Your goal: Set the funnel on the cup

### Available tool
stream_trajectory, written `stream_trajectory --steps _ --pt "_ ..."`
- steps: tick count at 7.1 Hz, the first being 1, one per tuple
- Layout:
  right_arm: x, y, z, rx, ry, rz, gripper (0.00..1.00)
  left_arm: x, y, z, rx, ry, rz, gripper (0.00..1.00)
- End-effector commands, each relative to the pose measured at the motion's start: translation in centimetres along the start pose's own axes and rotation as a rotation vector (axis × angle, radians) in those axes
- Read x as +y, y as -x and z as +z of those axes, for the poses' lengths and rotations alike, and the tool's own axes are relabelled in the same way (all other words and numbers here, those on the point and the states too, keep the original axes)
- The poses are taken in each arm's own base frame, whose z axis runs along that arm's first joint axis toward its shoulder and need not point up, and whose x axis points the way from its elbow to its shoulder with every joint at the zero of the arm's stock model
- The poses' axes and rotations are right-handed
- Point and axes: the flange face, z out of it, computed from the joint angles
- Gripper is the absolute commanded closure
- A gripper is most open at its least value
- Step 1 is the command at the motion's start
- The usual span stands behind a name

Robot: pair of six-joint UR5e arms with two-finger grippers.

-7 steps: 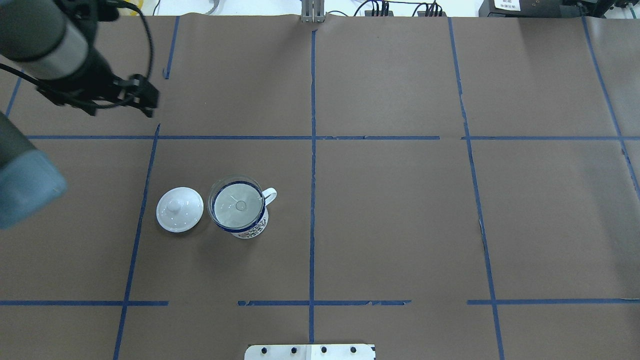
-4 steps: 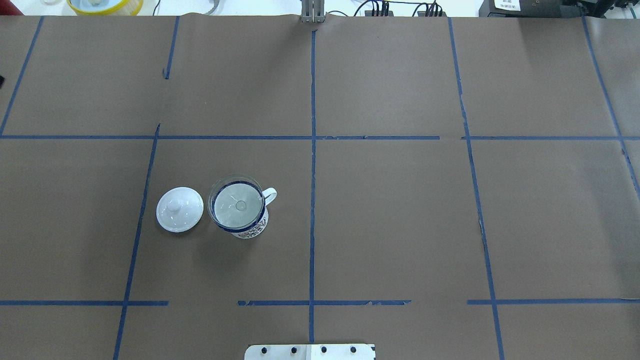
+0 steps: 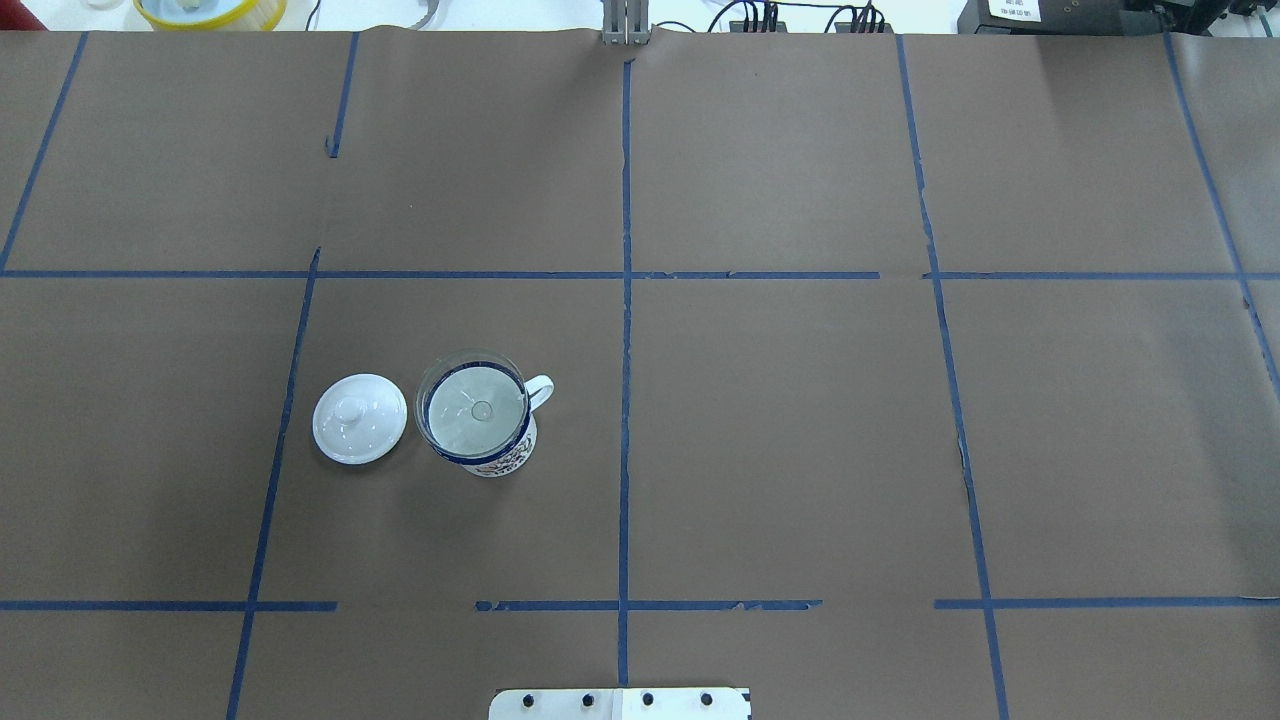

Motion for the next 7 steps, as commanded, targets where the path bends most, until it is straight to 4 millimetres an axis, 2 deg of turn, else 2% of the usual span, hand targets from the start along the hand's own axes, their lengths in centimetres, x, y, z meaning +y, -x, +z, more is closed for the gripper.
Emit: stream_trajectory --steps 1,3,4,5,6,7 --pt "0.0 0.0 0.0 0.000 0.000 0.000 0.00 5.7 4.7 5.4 0.015 0.006 -0.030 0.00" --pt "0.0 0.0 0.0 0.000 0.000 0.000 0.00 6.1 4.3 5.4 0.031 -0.020 -0.059 0.00" --pt "0.0 0.0 0.0 0.000 0.000 0.000 0.00 7.0 4.0 5.6 0.049 -0.023 -0.078 0.00" --pt "0.0 0.0 0.0 0.000 0.000 0.000 0.00 6.2 3.0 4.6 0.044 -0.035 -0.068 0.00" --pt "0.0 0.0 0.0 0.000 0.000 0.000 0.00 6.9 3.2 5.4 0.048 -0.013 -0.075 0.00" --pt "-0.1 0.1 -0.1 0.000 -0.001 -0.001 0.00 6.8 3.3 5.4 0.041 -0.010 -0.073 0.00"
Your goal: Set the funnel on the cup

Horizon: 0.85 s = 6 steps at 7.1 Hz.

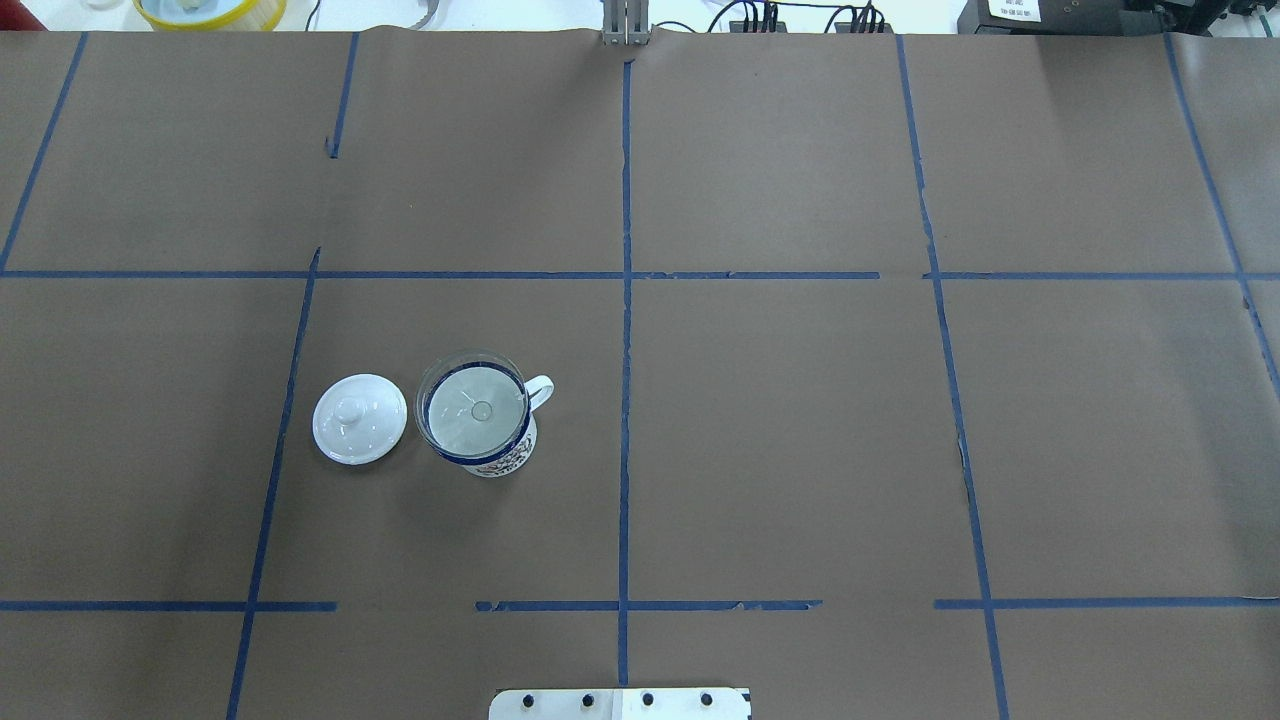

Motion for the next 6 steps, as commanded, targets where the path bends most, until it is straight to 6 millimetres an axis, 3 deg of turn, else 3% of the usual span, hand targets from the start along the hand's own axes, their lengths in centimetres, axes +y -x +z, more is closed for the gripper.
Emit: stream_trajectory --steps 1,6 --pt "0.0 -0.1 0.1 0.000 0.001 0.001 0.00 0.0 -0.1 0.1 -0.005 0.000 0.010 0.00" --pt "0.0 -0.1 0.1 0.000 0.001 0.001 0.00 -0.3 -1.2 -1.1 -0.001 -0.025 0.030 0.00"
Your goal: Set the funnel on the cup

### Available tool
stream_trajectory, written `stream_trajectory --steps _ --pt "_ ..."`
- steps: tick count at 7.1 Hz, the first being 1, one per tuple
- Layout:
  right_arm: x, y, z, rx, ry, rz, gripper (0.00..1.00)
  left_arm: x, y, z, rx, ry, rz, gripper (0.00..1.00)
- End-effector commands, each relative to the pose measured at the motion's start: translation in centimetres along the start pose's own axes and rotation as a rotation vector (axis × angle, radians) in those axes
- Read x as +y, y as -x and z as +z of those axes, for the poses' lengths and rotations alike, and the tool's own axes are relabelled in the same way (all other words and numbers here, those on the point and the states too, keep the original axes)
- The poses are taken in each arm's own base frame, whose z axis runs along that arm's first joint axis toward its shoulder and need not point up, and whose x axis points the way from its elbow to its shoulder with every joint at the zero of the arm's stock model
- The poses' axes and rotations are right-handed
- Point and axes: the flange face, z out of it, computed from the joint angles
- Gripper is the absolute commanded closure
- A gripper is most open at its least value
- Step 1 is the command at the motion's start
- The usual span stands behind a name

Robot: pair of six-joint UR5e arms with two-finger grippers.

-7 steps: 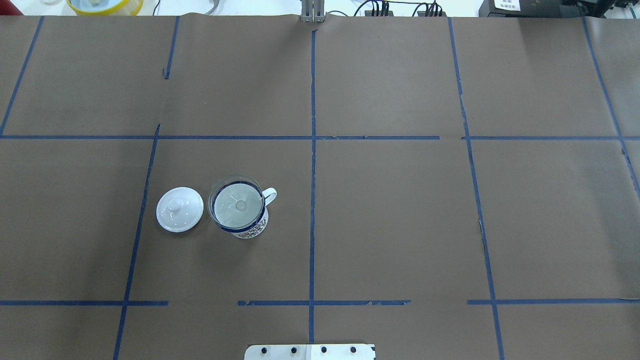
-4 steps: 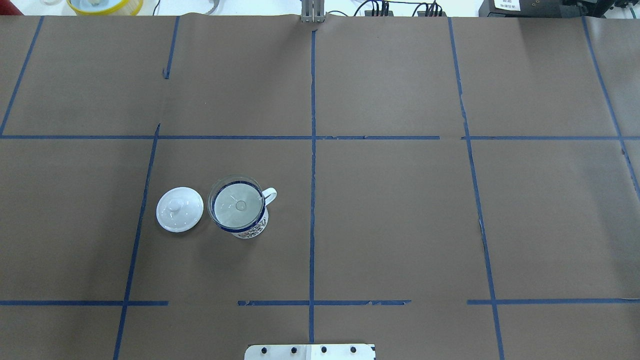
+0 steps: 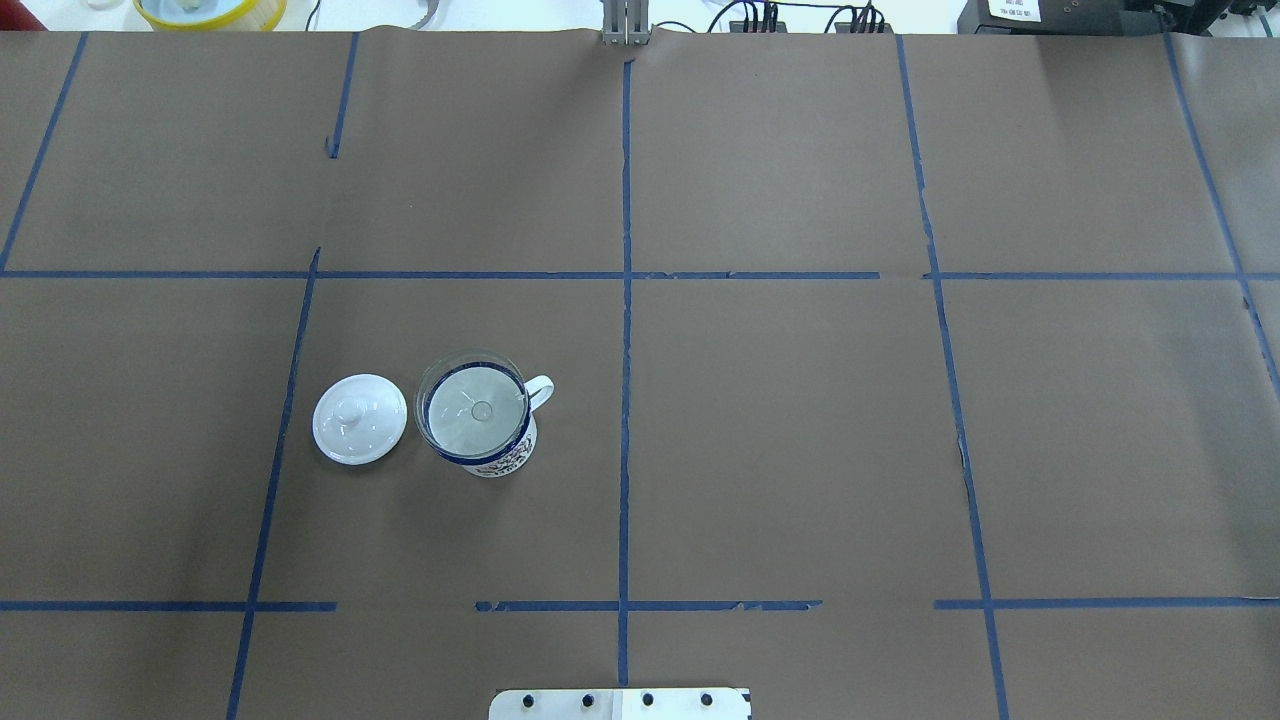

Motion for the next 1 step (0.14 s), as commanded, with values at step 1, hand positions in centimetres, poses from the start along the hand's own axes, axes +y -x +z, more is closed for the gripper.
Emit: stream_trajectory --steps 1 --pt "-0.01 0.03 -0.04 0.000 -0.001 -0.001 0.00 -0.04 -0.13 -0.14 -0.001 -0.004 0.004 0.00"
